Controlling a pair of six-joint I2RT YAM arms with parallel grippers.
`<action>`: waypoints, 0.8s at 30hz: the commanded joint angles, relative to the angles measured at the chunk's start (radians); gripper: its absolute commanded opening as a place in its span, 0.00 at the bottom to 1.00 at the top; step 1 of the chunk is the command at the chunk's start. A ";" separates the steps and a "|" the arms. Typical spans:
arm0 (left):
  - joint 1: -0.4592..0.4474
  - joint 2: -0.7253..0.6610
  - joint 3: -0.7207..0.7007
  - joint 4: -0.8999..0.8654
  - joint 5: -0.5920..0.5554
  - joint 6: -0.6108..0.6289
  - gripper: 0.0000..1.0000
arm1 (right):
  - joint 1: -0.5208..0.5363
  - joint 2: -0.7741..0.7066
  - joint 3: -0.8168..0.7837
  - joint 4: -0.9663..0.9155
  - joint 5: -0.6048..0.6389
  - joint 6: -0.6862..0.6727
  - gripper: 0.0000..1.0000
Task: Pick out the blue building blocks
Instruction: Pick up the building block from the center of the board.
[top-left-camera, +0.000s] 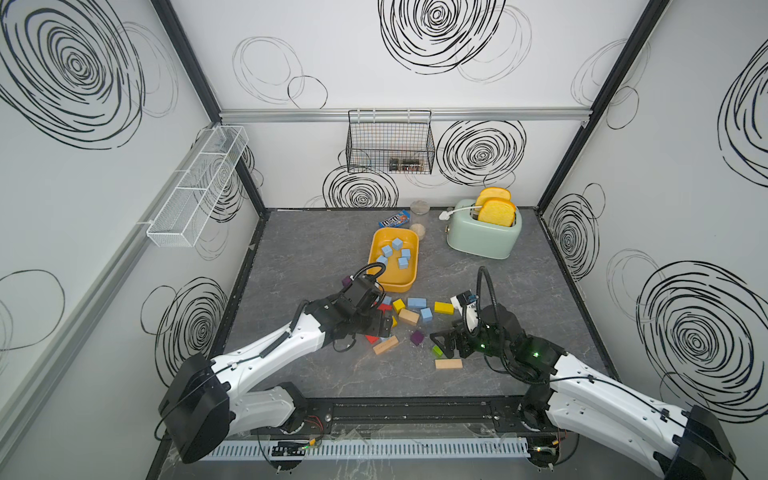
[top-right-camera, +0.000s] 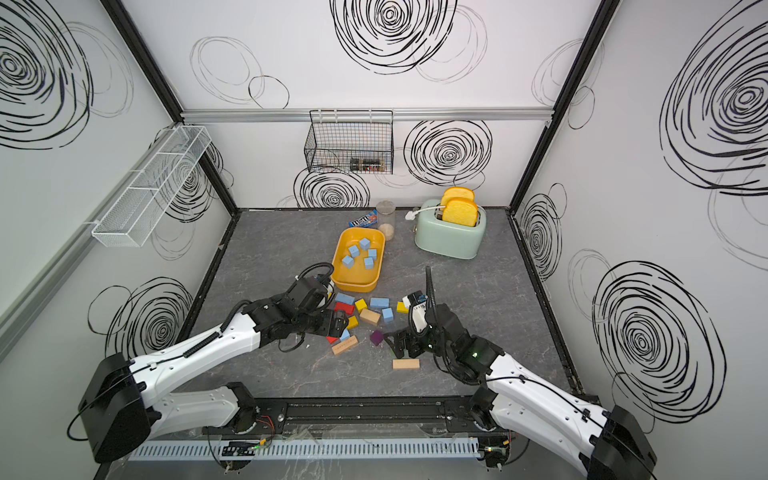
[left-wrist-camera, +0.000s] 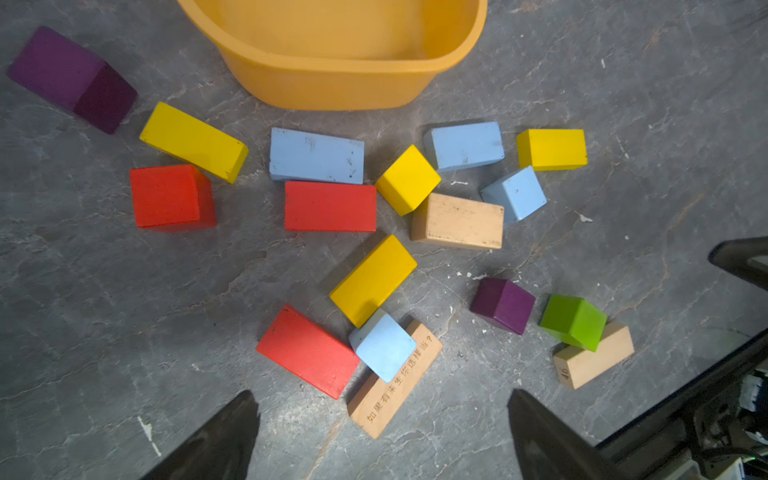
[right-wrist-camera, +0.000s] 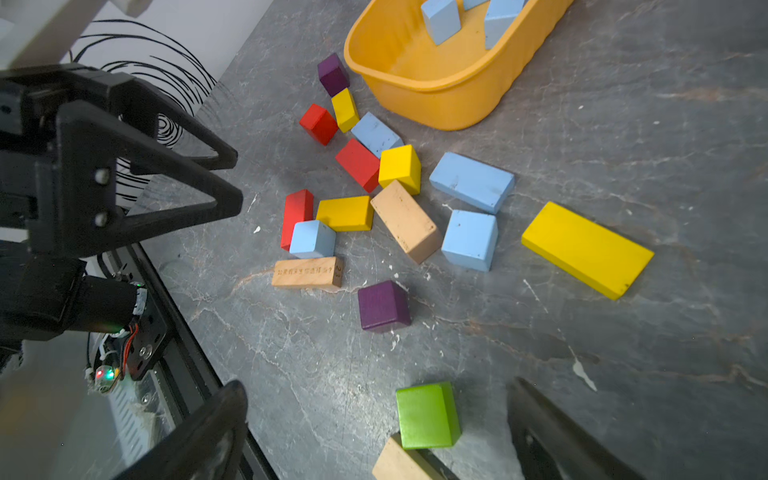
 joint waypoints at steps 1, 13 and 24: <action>-0.009 0.038 -0.036 0.065 0.029 -0.060 0.95 | 0.006 -0.018 -0.032 0.003 -0.028 0.021 0.98; -0.045 0.169 -0.020 0.116 0.039 -0.110 0.83 | 0.005 0.014 -0.049 0.030 -0.012 0.005 0.98; -0.066 0.269 0.010 0.114 0.038 -0.095 0.77 | 0.002 -0.004 -0.084 0.040 0.037 -0.001 0.98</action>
